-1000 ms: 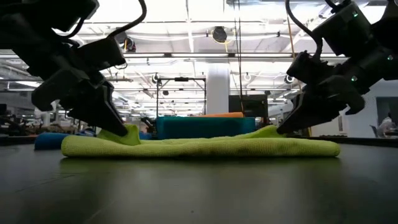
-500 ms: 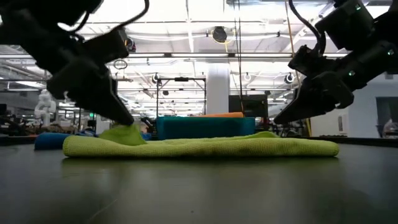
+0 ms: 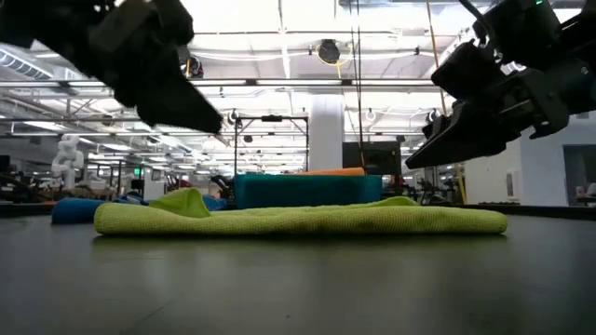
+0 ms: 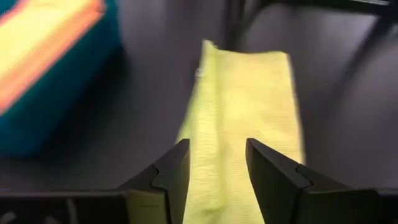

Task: Fold microfiber towels
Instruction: Fold the green microfiber cloth

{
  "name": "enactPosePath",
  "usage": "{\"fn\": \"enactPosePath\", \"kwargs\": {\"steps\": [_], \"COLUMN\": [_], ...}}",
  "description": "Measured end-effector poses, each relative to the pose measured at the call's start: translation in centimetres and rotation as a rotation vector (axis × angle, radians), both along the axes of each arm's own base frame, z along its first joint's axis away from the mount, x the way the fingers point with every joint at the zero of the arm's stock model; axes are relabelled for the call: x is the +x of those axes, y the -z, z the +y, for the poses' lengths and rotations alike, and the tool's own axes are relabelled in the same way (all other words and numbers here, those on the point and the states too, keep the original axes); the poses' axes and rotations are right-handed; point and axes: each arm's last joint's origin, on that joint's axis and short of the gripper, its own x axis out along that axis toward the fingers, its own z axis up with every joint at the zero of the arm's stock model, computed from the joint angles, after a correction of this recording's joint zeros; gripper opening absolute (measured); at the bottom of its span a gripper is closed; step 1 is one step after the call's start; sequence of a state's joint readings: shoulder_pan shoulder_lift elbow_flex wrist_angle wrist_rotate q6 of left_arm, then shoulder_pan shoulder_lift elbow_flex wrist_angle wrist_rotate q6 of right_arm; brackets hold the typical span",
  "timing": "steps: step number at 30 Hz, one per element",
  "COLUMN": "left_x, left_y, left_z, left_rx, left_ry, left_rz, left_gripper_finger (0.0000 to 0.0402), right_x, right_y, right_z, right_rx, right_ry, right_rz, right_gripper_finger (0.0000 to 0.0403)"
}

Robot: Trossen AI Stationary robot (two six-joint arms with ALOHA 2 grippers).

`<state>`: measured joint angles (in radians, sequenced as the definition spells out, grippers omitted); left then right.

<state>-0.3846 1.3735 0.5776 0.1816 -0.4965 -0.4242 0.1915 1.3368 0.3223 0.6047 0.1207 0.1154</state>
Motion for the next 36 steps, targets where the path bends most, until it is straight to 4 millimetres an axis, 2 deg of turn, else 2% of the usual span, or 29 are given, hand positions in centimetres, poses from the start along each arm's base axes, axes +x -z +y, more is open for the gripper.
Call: {"fn": "enactPosePath", "kwargs": {"steps": [7, 10, 16, 26, 31, 36], "left_x": [2.1, 3.0, 3.9, 4.2, 4.1, 3.6], "left_y": [4.5, 5.6, 7.6, 7.1, 6.2, 5.8], "left_z": [-1.2, -1.3, -0.6, 2.1, 3.1, 4.5], "left_rx": [-0.038, -0.073, 0.0, 0.125, 0.19, 0.325], "left_ry": [0.054, 0.066, 0.063, -0.041, -0.081, -0.211], "left_rz": [0.047, 0.05, 0.14, 0.182, 0.185, 0.232], "left_gripper_finger": [0.0159, 0.0159, 0.0159, 0.0159, 0.0159, 0.0159], "right_x": [0.7, 1.1, 2.2, 2.7, 2.8, 2.8], "right_y": [1.6, 2.3, 3.4, 4.0, 3.9, 3.9], "right_z": [0.3, 0.7, 0.5, -1.6, -2.4, -3.3], "right_rx": [0.026, 0.046, 0.015, -0.06, -0.057, -0.05], "right_ry": [-0.053, -0.092, -0.045, 0.211, 0.27, 0.31], "right_rz": [0.02, 0.026, 0.07, 0.082, 0.08, 0.079], "right_gripper_finger": [0.0055, 0.0055, 0.0055, 0.0055, 0.0055, 0.0055]}}
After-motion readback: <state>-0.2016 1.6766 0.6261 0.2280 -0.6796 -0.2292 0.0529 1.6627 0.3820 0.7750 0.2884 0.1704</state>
